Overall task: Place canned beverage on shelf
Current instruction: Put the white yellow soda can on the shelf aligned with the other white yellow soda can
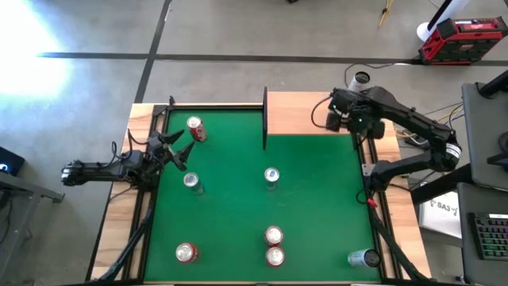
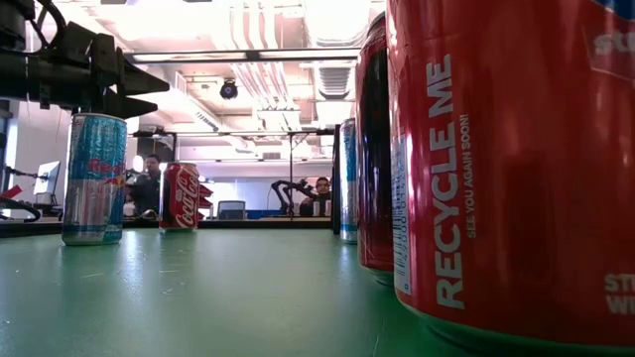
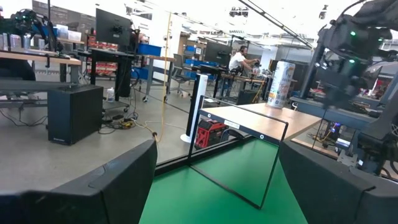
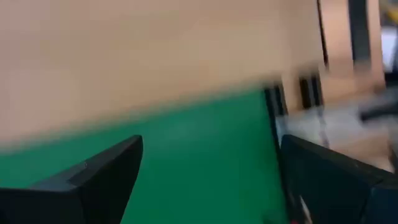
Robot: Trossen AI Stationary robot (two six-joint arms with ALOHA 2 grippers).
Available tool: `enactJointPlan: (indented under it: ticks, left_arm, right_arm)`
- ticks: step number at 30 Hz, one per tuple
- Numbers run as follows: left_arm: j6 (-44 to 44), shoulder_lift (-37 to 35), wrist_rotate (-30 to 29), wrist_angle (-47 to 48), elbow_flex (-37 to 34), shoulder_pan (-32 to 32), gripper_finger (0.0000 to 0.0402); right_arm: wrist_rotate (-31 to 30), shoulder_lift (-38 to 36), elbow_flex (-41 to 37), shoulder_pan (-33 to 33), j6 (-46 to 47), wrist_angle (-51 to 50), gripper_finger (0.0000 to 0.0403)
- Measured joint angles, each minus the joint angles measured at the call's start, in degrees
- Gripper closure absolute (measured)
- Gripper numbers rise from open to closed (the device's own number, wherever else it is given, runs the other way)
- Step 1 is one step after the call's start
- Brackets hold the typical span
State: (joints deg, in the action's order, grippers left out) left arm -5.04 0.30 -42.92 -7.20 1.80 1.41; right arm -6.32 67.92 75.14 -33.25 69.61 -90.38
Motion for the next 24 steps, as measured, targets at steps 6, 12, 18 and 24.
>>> enactJointPlan:
  ticks: [6, 12, 18, 24]
  left_arm:
    - [0.0, 0.0, 0.0, 0.0, 0.0, 0.0, 0.0078]
    - [0.0, 0.0, 0.0, 0.0, 0.0, 0.0, 0.0078]
    - [0.0, 0.0, 0.0, 0.0, 0.0, 0.0, 0.0078]
    - [0.0, 0.0, 0.0, 0.0, 0.0, 0.0, 0.0078]
  right_arm:
    - [3.7, -1.6, -3.2, 11.8, 7.3, 0.4, 0.0045]
    - [3.8, -3.1, -5.1, 33.8, 29.6, 0.4, 0.0073]
    - [3.8, -2.0, -5.2, 58.7, 55.5, 0.3, 0.0077]
    - [4.0, 2.1, -5.2, 77.3, 73.6, 3.2, 0.0077]
